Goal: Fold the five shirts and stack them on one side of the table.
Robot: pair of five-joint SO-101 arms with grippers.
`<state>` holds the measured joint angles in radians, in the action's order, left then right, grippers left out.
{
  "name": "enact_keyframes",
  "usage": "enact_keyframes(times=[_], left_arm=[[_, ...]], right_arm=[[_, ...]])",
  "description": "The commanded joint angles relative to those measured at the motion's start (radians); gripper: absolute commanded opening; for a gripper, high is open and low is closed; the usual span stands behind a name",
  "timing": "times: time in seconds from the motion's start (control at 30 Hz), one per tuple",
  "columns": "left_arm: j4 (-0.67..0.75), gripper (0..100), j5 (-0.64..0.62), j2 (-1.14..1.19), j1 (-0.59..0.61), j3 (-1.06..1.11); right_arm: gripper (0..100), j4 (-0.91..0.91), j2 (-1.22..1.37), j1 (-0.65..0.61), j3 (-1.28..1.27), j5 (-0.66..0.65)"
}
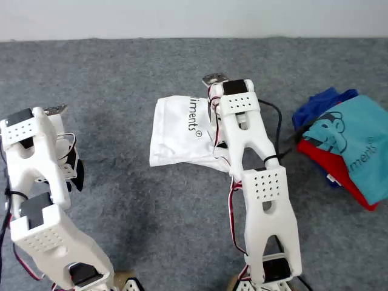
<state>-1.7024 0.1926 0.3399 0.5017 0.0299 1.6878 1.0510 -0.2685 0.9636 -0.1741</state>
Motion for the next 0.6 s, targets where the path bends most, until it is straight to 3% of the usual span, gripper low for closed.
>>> enact_keyframes(times=[0.0, 0.17, 0.57], left_arm=[[0.005, 10, 0.009, -0.049, -0.011, 0.001], [0.005, 10, 0.009, -0.049, -0.011, 0.001], [0.002, 10, 0.009, -0.049, -0.011, 0.001]], right_arm=[[0.9, -0.024, 0.018, -0.067, -0.008, -0.051], [0.9, -0.004, 0.012, -0.035, 0.06, -0.058], [1.0, 0.107, -0.065, 0.131, 0.646, -0.044]])
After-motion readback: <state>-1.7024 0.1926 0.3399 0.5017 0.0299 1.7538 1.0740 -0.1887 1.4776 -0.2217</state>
